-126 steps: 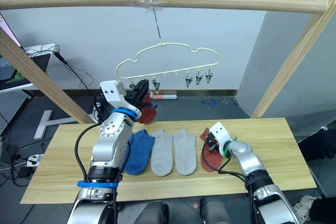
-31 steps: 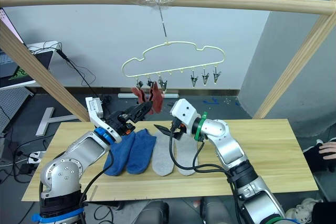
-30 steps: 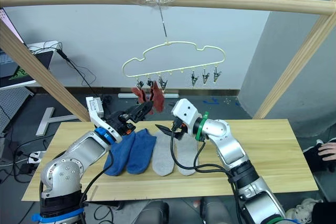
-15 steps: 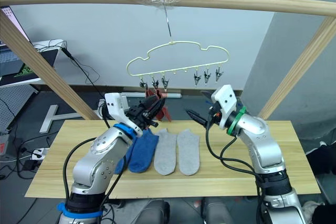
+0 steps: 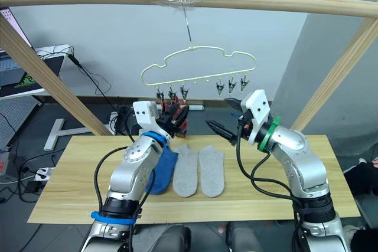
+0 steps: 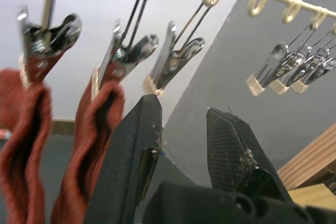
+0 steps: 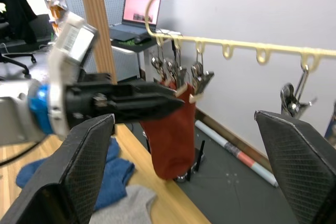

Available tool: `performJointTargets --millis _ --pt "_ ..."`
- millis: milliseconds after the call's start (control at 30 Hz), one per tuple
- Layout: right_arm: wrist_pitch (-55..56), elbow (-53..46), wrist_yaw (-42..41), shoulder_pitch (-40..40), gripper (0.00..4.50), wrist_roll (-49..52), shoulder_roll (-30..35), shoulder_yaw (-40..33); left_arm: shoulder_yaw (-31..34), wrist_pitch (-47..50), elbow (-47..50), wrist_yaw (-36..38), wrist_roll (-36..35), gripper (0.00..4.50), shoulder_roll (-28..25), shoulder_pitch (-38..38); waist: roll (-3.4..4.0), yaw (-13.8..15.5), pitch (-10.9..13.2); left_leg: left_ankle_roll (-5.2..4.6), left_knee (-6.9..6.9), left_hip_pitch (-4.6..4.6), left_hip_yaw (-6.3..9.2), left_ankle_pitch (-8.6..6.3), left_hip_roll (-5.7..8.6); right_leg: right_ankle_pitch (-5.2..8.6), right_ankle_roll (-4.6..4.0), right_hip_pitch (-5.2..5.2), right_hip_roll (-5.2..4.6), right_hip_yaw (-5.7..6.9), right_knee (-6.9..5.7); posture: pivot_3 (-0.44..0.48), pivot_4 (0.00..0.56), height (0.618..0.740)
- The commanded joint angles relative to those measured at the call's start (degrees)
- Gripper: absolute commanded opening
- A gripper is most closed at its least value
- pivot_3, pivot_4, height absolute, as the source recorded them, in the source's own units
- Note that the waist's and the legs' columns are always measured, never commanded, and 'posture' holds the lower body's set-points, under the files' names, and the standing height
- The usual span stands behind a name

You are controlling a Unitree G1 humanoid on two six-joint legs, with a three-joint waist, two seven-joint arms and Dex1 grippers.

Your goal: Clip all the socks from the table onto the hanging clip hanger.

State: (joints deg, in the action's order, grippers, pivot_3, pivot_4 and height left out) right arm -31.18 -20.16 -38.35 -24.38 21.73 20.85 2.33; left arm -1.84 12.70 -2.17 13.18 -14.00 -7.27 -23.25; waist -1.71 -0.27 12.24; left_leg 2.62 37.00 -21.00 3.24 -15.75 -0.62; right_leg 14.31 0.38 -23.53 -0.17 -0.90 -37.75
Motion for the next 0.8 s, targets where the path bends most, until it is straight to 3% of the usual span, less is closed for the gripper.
performJointTargets --millis 33,800 --pt "-0.30 -2.61 1.07 -1.46 4.50 1.48 0.17 -1.00 0.32 -1.92 -0.40 0.19 1.11 1.69 0.51 -1.11 0.00 -0.12 0.00 0.00 0.00 0.00 0.00 0.00 -0.01 0.00 0.00 0.00 0.00 0.00 0.00 -0.033 0.168 0.740" --pt "0.51 -0.50 2.99 -3.27 4.50 2.49 0.61 -1.42 2.20 -10.96 -10.97 -3.67 6.60 1.69 3.00 -9.93 0.00 -0.26 0.00 0.00 0.01 0.00 0.00 0.00 0.00 -0.07 -0.09 0.00 0.01 0.02 -0.03 -0.043 0.165 0.740"
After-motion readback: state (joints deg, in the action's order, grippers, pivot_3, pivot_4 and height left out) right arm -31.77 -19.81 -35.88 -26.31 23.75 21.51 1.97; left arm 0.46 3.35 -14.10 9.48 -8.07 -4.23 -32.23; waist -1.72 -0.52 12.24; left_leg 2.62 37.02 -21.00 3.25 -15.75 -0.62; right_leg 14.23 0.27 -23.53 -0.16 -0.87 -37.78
